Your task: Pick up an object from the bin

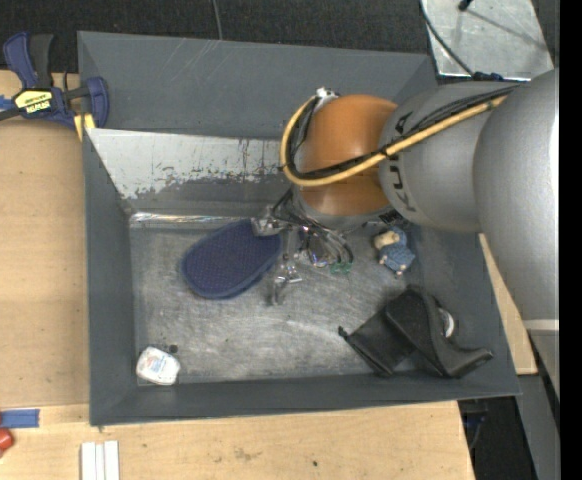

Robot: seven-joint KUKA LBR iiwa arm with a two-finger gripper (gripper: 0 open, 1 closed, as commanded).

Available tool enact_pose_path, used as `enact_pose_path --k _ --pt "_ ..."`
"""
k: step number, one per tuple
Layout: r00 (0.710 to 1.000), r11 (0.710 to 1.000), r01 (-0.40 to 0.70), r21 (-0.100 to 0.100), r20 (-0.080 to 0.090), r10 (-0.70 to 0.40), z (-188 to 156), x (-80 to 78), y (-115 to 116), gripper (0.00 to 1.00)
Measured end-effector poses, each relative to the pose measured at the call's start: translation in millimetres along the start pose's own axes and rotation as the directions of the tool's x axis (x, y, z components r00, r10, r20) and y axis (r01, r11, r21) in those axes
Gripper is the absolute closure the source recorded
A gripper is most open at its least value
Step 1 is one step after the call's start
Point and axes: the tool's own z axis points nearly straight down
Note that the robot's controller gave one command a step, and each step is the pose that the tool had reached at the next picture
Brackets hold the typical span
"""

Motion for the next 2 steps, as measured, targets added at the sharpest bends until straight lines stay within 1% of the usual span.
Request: enact_pose_path --k 1,2 --pt "1.0 1.0 -0.003 -0.001 0.025 0.003 -6 -5.9 -1 1.0" --pt "0.971 0.971 0.238 -0.005 -0.012 -0.238 -197 -4.3 -38 1.0"
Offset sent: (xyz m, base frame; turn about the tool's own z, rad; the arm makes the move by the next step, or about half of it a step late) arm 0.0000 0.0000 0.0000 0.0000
